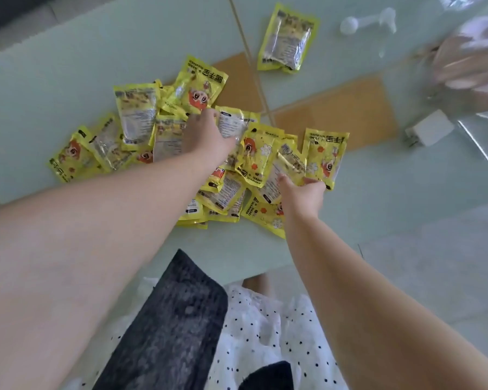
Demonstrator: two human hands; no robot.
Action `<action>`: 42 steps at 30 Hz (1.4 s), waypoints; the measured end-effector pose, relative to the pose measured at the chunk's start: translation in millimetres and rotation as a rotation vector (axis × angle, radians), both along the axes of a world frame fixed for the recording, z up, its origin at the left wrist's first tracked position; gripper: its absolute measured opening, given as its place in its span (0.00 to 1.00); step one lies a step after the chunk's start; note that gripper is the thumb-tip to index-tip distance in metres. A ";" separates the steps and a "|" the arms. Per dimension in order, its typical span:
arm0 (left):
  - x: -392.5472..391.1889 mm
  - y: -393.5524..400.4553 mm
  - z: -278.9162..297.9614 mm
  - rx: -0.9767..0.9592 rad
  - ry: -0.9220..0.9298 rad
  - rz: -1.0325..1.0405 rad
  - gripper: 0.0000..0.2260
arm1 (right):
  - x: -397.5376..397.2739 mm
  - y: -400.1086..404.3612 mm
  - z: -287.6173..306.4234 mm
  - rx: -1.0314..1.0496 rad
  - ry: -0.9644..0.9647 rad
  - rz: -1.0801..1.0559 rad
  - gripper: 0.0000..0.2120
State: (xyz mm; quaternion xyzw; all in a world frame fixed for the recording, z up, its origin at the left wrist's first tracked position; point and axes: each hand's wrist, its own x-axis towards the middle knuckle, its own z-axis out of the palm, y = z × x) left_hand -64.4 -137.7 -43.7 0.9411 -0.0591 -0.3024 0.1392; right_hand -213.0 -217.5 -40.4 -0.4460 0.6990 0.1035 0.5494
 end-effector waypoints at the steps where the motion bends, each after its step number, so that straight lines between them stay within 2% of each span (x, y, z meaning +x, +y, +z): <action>1: -0.7 -1.6 -3.4 0.009 -0.014 -0.005 0.29 | 1.8 -1.0 -4.2 -0.003 0.003 -0.033 0.22; 5: -5.5 -4.2 -7.6 -0.007 -0.028 0.033 0.34 | 4.9 -5.0 -15.1 -0.055 0.009 -0.102 0.22; 7: -6.3 -2.5 -5.7 -0.019 0.002 0.062 0.34 | 3.9 -6.2 -15.7 -0.059 -0.001 -0.078 0.17; 10: -1.8 -0.2 0.4 -0.046 0.052 0.111 0.31 | 0.2 -7.4 -10.2 -0.086 -0.034 0.049 0.07; 12: 3.3 2.6 6.5 -0.068 0.089 0.175 0.29 | -2.4 -11.9 -3.7 -0.122 -0.058 0.098 0.12; 17: 9.3 4.1 26.8 -0.155 0.106 0.319 0.21 | -13.4 -45.1 9.3 -0.231 -0.091 0.021 0.02; 21: -1.4 -2.2 33.7 -0.205 0.221 0.366 0.32 | -21.4 -72.7 5.2 -0.230 -0.055 -0.014 0.04; 25: -12.0 -17.2 29.4 -0.265 0.314 0.423 0.34 | -19.5 -83.9 -4.4 -0.177 -0.021 0.096 0.01; 27: -15.8 -24.2 23.1 -0.261 0.336 0.431 0.34 | -14.1 -83.0 -11.3 -0.189 0.001 0.175 0.06; 30: -23.4 -32.6 13.1 -0.216 0.312 0.441 0.33 | -4.8 -77.7 -20.5 -0.237 0.051 0.208 0.21; 35: -28.9 -44.6 5.9 -0.168 0.252 0.432 0.32 | 3.8 -77.5 -22.8 -0.264 0.061 0.254 0.23; 42: -25.3 -48.4 2.6 -0.133 0.208 0.413 0.31 | 9.3 -77.4 -22.6 -0.262 -0.028 0.276 0.06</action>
